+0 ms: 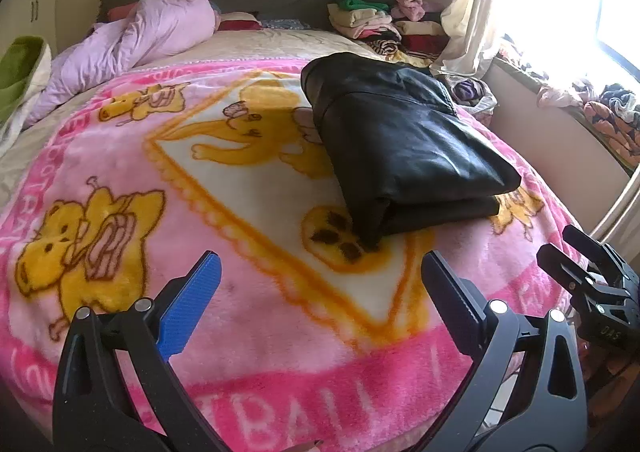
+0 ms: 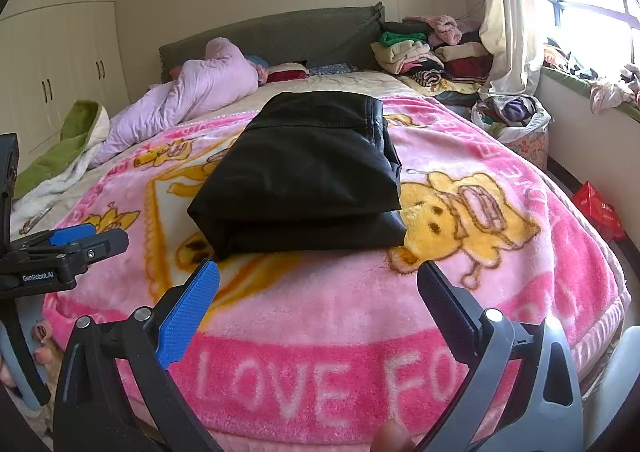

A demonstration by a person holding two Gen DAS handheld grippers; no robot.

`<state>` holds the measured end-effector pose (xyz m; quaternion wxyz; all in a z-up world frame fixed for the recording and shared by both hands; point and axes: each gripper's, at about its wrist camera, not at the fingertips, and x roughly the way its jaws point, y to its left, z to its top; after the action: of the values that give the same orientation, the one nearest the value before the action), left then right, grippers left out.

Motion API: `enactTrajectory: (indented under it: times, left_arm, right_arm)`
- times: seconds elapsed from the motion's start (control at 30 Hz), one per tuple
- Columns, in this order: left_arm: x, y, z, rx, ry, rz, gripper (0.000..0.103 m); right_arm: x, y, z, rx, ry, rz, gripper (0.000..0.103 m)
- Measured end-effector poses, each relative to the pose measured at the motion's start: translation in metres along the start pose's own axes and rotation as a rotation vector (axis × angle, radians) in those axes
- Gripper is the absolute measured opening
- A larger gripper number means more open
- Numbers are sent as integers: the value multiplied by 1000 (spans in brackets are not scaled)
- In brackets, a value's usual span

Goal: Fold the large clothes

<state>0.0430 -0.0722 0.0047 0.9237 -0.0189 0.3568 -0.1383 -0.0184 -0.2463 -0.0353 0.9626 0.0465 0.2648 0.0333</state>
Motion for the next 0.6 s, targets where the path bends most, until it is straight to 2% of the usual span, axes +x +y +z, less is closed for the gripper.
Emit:
enactTrajectory:
  times: [0.6]
  left_arm:
    - [-1,1,-1,0,-1,24,94]
  right_arm:
    - [-1,-5,0,13,12,-5,99]
